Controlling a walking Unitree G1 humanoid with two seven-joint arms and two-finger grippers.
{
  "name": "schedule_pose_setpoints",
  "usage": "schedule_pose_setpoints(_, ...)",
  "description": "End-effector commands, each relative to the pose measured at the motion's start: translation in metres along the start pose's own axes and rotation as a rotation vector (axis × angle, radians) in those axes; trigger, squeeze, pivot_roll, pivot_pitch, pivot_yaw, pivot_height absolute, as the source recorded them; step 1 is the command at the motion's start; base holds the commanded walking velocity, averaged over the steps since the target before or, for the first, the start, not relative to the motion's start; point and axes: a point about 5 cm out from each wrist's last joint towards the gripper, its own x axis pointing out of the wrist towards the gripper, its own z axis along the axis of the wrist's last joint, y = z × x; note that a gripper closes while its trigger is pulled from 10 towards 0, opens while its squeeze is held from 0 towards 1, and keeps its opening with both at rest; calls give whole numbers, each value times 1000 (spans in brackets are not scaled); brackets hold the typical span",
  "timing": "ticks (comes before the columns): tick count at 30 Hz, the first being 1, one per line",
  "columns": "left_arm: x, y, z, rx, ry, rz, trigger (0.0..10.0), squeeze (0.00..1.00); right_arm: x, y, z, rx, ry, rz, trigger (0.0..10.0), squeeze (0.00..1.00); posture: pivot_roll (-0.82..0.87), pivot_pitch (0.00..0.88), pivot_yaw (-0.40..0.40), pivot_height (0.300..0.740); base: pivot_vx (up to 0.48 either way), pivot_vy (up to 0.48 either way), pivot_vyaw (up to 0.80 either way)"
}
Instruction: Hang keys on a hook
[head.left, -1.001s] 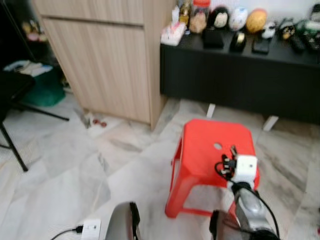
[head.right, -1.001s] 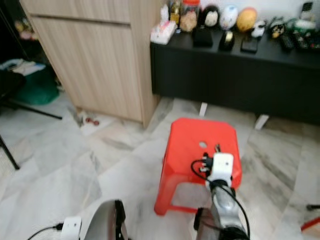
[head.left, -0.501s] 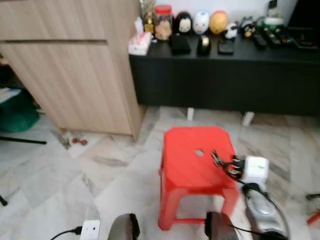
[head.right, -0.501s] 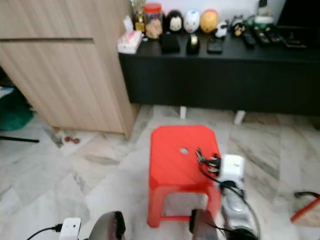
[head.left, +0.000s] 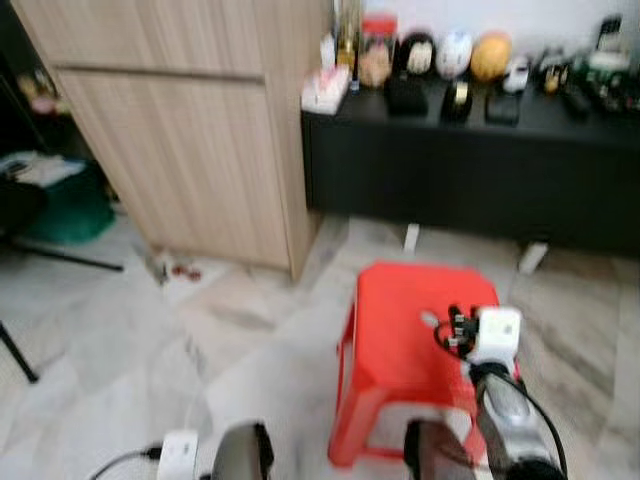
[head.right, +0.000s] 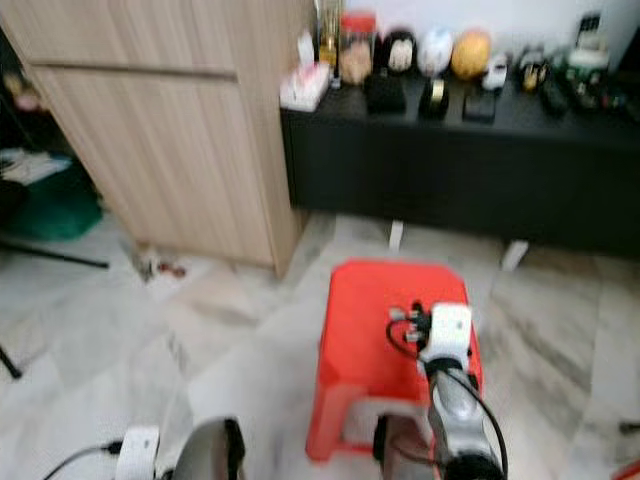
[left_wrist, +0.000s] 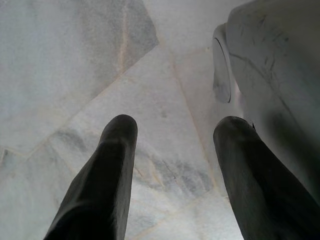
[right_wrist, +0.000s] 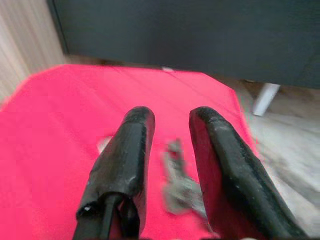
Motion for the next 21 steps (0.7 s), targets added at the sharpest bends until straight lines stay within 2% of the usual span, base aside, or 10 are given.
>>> schedule_pose_setpoints(1,0,-20,-3,0,15,-68,10000,0,4,-4,5,-33,21,21,10000,0,-76,49,-3,548,0,0,0)
schedule_pose_setpoints(6,0,-19,-3,3,17,-69,10000,0,9,-15,11,-71,56,-3,10000,0,-74,45,-3,548,0,0,0)
schedule_pose_setpoints(8,0,-19,-3,6,18,-70,10000,0,11,-20,10,-85,110,-16,10000,0,-73,42,0,548,0,0,0)
schedule_pose_setpoints(9,0,-19,-4,8,19,-71,10000,0,12,-20,10,-88,131,-2,10000,1000,-73,42,0,548,0,0,0)
schedule_pose_setpoints(15,-1,-18,-4,18,19,-74,10000,0,16,-8,16,-111,175,159,10000,1000,-67,41,4,548,0,0,0)
schedule_pose_setpoints(17,-1,-18,-4,22,19,-75,10000,0,17,-8,21,-144,182,201,10000,1000,-67,41,4,548,0,0,0)
schedule_pose_setpoints(18,-1,-18,-4,23,20,-76,10000,0,17,-9,23,-151,186,205,10000,635,-68,45,4,548,0,0,0)
schedule_pose_setpoints(19,-1,-18,-4,27,21,-78,10000,0,17,-10,24,-154,203,211,10000,169,-69,46,5,548,0,0,0)
schedule_pose_setpoints(20,-1,-18,-4,29,21,-79,10000,0,17,-11,24,-158,217,222,10000,0,-69,46,5,548,0,0,0)
schedule_pose_setpoints(21,-1,-18,-4,31,22,-80,10000,0,17,-13,25,-168,238,238,10000,0,-69,46,5,548,0,0,0)
